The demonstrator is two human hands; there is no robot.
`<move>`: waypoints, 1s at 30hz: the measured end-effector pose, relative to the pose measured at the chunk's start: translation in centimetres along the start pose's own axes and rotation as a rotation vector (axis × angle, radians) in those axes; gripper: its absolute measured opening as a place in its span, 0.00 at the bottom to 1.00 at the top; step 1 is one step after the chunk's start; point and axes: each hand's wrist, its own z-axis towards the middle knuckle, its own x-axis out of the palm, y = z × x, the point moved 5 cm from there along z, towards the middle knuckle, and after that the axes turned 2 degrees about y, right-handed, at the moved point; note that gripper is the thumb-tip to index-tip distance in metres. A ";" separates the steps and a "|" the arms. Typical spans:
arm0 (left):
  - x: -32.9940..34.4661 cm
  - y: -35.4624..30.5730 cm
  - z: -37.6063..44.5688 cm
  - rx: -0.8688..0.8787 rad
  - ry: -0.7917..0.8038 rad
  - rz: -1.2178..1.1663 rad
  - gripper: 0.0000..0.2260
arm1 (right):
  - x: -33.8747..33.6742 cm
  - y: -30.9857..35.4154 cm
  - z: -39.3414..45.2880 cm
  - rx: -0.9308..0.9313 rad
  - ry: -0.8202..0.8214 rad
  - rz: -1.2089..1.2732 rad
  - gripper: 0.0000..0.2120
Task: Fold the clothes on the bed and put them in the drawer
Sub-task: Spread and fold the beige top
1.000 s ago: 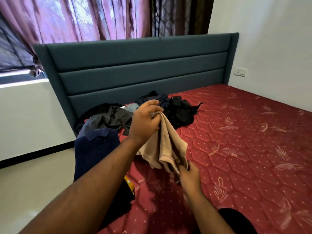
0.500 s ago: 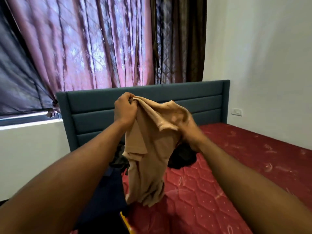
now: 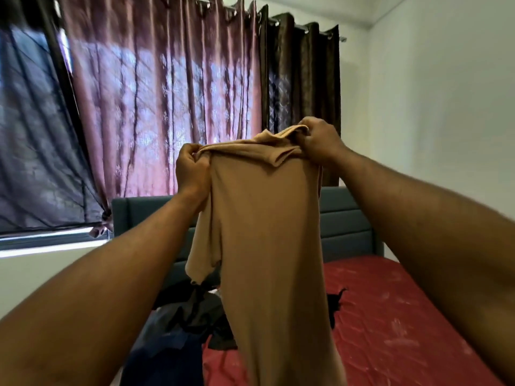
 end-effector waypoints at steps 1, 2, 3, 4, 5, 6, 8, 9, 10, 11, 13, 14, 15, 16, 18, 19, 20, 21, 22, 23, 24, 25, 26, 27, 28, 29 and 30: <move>0.0 -0.1 0.0 0.041 0.012 0.074 0.04 | -0.2 -0.2 0.2 0.055 0.003 0.111 0.10; -0.1 -1.0 0.4 0.102 0.025 0.167 0.03 | -0.7 0.2 0.6 0.112 0.027 0.237 0.12; -0.2 -1.5 0.4 0.162 0.046 0.267 0.04 | -0.9 0.4 0.7 0.167 0.071 0.363 0.12; -0.3 -1.9 0.5 0.201 0.065 0.334 0.05 | -1.3 0.7 0.8 0.196 0.090 0.438 0.11; -0.6 -2.4 0.5 0.237 0.072 0.381 0.06 | -1.9 0.9 1.1 0.189 0.079 0.449 0.11; -0.8 -2.9 0.6 0.271 0.084 0.427 0.07 | -2.7 1.1 1.4 0.170 0.055 0.418 0.13; -1.2 -3.8 0.7 0.312 0.094 0.469 0.08 | -4.6 0.8 2.1 0.119 -0.079 0.293 0.15; -1.4 -3.9 1.1 0.274 0.108 0.430 0.09 | -5.3 0.4 2.0 0.114 -0.129 0.224 0.16; -1.4 -3.9 1.3 0.192 0.152 0.358 0.10 | -5.4 -0.2 1.8 0.125 -0.132 0.174 0.16; -1.3 -3.5 1.5 0.081 0.232 0.291 0.12 | -5.1 -1.0 1.5 0.143 -0.117 0.154 0.16; -0.7 -2.3 1.3 -0.083 0.430 0.290 0.16 | -3.9 -3.3 0.5 0.205 -0.076 0.146 0.16; -0.4 -1.4 1.3 -0.114 0.512 0.340 0.17 | -2.9 -4.4 0.0 0.237 -0.024 0.141 0.15; -0.1 -0.4 1.2 -0.125 0.580 0.407 0.17 | -1.7 -5.5 -0.6 0.268 0.038 0.139 0.14; 0.2 0.6 1.1 -0.124 0.637 0.477 0.16 | -0.5 -6.7 -1.0 0.289 0.084 0.131 0.14; 1.2 3.1 1.1 -0.103 0.720 0.616 0.12 | 2.0 -9.3 -1.5 0.345 0.157 0.097 0.13; 1.8 4.5 1.2 -0.101 0.748 0.706 0.11 | 3.5 -10.6 -1.7 0.388 0.203 0.096 0.12; 2.4 5.8 1.2 -0.116 0.763 0.801 0.12 | 5.0 -11.8 -1.7 0.429 0.245 0.099 0.11; 3.1 6.8 1.2 -0.143 0.762 0.876 0.12 | 6.4 -12.8 -1.6 0.465 0.271 0.092 0.10; 3.9 7.9 1.3 -0.185 0.742 0.908 0.11 | 7.8 -13.7 -1.2 0.491 0.274 0.080 0.10; 4.6 8.9 1.5 -0.259 0.715 0.863 0.09 | 8.8 -14.5 -0.6 0.507 0.241 0.061 0.10; 5.5 10.2 1.7 -0.374 0.681 0.747 0.09 | 9.8 -15.3 0.4 0.518 0.176 0.041 0.10; 6.2 11.1 1.8 -0.484 0.640 0.581 0.09 | 10.1 -15.6 1.3 0.528 0.081 0.030 0.10; 7.0 11.6 2.0 -0.551 0.602 0.409 0.10 | 9.9 -15.6 2.1 0.528 -0.023 0.032 0.10; 7.8 12.0 2.6 -0.567 0.569 0.258 0.10 | 9.7 -15.5 3.3 0.513 -0.121 0.055 0.08; 8.4 12.0 3.2 -0.537 0.535 0.152 0.09 | 9.1 -15.1 4.2 0.481 -0.208 0.091 0.07; 8.9 11.9 4.1 -0.469 0.491 0.089 0.08 | 8.5 -14.7 5.1 0.442 -0.271 0.138 0.08; 9.0 11.4 4.6 -0.377 0.436 0.063 0.07 | 7.7 -14.2 5.6 0.397 -0.316 0.194 0.09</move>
